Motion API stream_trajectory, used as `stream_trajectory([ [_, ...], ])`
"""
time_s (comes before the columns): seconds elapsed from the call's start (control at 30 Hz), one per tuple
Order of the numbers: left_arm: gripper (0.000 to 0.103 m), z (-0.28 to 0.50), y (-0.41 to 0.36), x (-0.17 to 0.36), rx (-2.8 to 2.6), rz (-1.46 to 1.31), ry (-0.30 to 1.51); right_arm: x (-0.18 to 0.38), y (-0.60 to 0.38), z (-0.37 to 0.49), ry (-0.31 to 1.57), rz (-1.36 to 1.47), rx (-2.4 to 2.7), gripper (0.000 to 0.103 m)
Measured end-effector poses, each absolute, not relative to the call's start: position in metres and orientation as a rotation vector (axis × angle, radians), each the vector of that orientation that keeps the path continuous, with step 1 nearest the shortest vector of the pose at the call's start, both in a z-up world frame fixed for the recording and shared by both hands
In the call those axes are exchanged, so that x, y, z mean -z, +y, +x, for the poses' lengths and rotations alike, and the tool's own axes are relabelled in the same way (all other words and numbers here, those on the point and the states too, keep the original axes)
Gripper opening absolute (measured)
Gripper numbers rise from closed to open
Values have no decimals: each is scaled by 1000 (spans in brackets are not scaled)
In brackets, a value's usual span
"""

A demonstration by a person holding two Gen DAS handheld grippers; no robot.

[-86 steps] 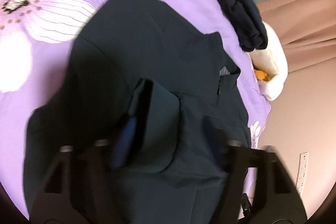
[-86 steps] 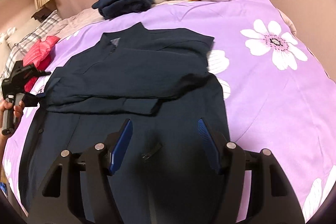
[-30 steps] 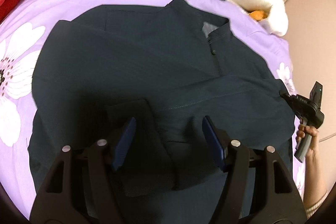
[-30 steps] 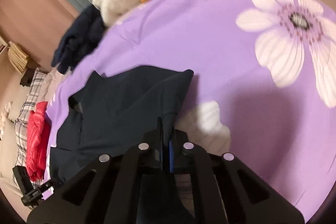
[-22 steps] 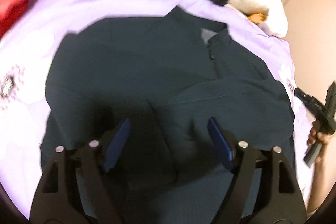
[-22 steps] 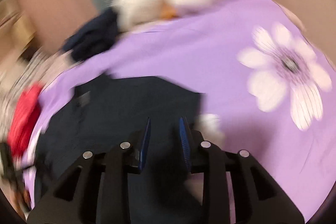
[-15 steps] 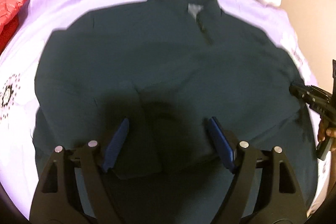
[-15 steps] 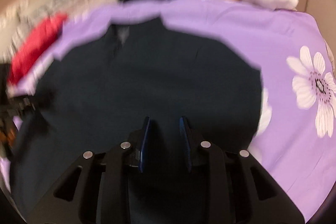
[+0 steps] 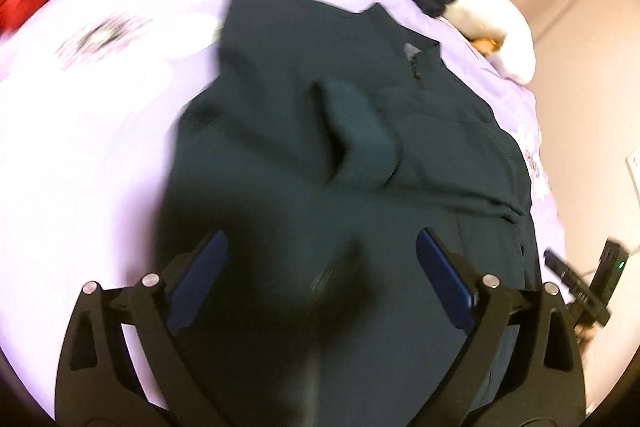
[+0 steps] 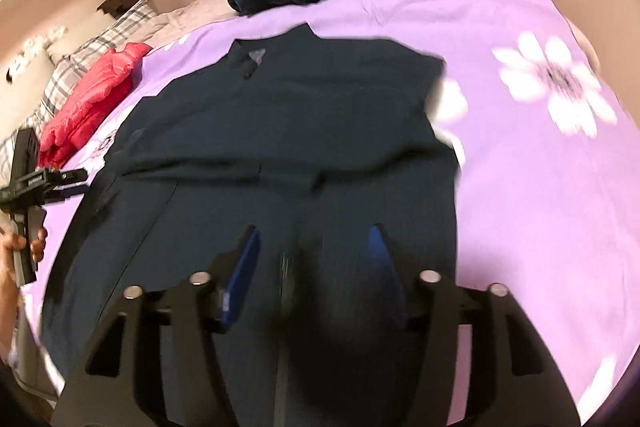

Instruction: Fold large clothes

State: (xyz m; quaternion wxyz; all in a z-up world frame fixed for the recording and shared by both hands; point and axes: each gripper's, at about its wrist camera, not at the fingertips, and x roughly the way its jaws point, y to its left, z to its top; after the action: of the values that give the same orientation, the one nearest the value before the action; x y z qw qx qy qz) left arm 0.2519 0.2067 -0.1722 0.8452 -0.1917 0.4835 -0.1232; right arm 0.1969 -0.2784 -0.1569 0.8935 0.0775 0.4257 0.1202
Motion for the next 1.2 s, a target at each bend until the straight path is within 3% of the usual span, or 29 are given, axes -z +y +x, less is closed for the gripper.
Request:
stream_trajectory([
  [0.1,99,210,239,178,217,-465,1028,162,-291,160,910,238,-224,69],
  [0.47,101,115,280,201,379,-727,1057,180,-348,72,965,541,-151,72],
  [0.97,101,158,240,209,541,-822,1078,195,-311,105,1048,625,-335,77],
  [1.2,100,121,242,210,618,-772,1097,196,-315,86,1067,651,-403,76],
])
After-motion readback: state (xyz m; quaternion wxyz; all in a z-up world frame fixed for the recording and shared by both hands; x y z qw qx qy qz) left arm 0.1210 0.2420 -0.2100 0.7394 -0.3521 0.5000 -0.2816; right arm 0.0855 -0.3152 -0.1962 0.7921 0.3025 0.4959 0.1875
